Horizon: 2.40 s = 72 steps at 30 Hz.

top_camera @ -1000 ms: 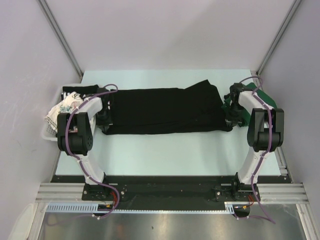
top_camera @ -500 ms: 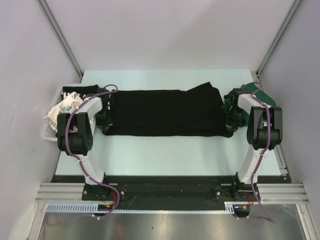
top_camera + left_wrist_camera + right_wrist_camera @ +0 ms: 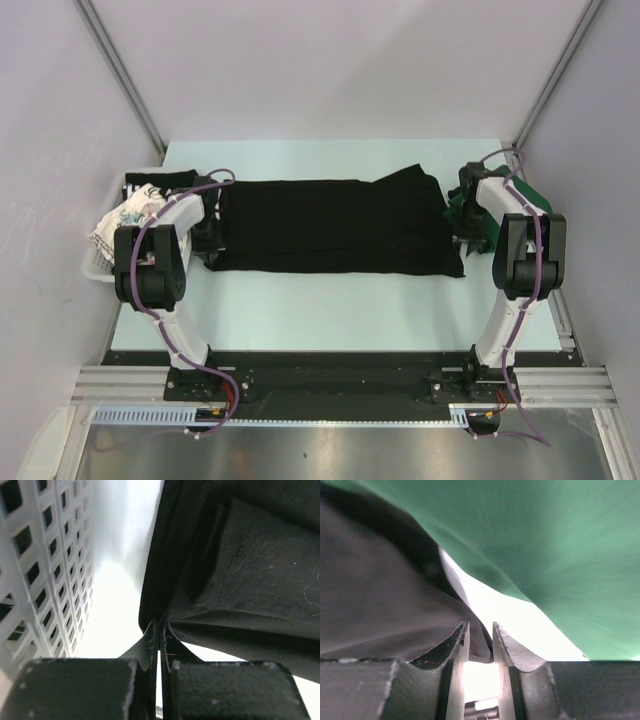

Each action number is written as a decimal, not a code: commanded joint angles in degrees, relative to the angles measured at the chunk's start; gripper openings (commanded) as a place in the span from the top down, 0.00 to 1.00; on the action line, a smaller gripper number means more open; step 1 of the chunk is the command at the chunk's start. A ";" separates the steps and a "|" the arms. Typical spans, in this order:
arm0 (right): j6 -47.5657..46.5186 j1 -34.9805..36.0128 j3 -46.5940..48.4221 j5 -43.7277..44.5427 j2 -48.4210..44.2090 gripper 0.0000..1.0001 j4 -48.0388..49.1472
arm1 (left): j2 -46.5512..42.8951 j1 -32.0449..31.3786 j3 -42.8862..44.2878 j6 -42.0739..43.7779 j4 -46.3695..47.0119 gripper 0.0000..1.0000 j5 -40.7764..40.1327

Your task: Fold and stack the t-shirts

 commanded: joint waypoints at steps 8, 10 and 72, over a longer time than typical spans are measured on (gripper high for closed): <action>1.25 5.87 19.93 3.09 2.57 0.71 -6.88 | -1.96 6.76 1.49 -2.66 0.36 1.00 -10.74; 1.42 6.31 20.55 2.13 4.23 0.70 -6.70 | -1.78 6.68 1.49 -2.66 0.36 1.00 -10.74; -1.56 7.72 42.61 -0.08 21.56 1.00 -13.73 | -1.61 6.68 1.32 -2.48 0.80 1.00 -9.07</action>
